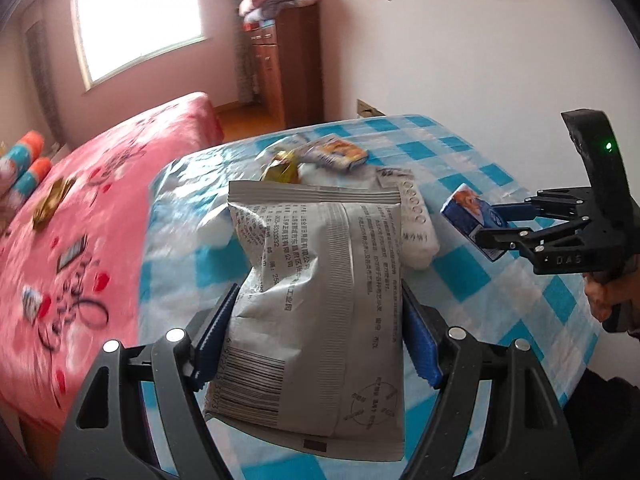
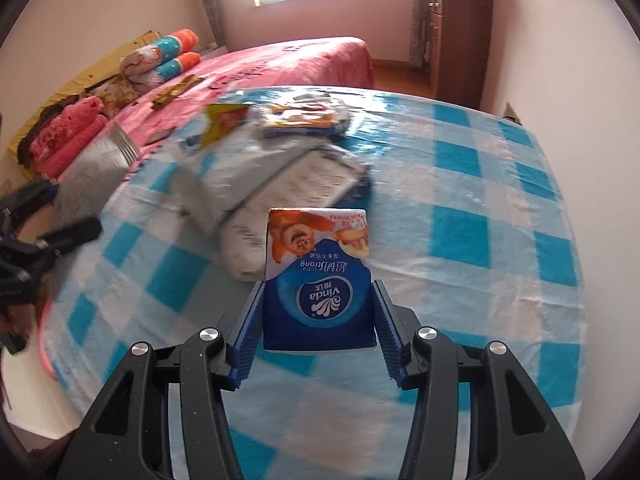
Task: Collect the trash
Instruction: 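Carry both items to the orange bucket and open both tools over it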
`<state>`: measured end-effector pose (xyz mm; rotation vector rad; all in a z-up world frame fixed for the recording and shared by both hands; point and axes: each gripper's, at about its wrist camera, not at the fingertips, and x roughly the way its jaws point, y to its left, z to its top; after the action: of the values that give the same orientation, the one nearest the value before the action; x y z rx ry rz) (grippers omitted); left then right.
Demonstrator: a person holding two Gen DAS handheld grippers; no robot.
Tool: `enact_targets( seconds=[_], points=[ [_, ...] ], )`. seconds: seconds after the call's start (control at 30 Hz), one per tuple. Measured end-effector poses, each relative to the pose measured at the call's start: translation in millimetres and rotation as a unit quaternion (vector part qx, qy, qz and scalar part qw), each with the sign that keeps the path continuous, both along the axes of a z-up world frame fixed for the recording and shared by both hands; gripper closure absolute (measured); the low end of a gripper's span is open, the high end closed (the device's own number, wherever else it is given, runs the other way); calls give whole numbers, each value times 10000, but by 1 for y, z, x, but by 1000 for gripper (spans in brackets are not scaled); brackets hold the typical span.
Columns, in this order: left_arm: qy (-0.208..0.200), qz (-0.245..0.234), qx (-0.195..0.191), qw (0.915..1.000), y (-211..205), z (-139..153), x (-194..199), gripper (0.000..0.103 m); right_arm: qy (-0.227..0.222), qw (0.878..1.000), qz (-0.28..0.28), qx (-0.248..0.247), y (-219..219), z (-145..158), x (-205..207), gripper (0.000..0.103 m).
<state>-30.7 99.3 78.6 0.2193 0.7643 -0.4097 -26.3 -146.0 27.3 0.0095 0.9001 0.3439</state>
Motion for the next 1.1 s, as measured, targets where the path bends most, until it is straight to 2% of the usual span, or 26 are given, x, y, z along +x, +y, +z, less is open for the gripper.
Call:
enact_targets(
  seconds=[0.1, 0.3, 0.6, 0.87, 1.1],
  points=[
    [-118, 144, -54, 9998, 11, 0, -18, 27, 12, 9996, 268, 15, 26, 5, -8, 50],
    [-194, 606, -421, 9971, 50, 2, -44, 27, 56, 9969, 786, 41, 75, 11, -15, 50],
    [-352, 1576, -557, 9853, 123, 3, -85, 27, 137, 9849, 1725, 83, 165, 15, -29, 50],
    [-182, 2591, -466, 9645, 201, -13, -130, 27, 255, 9612, 2743, 119, 259, 10, -48, 50],
    [107, 3372, -506, 9400, 259, -40, -157, 27, 481, 9365, 3475, 10, 333, -7, -67, 50]
  ],
)
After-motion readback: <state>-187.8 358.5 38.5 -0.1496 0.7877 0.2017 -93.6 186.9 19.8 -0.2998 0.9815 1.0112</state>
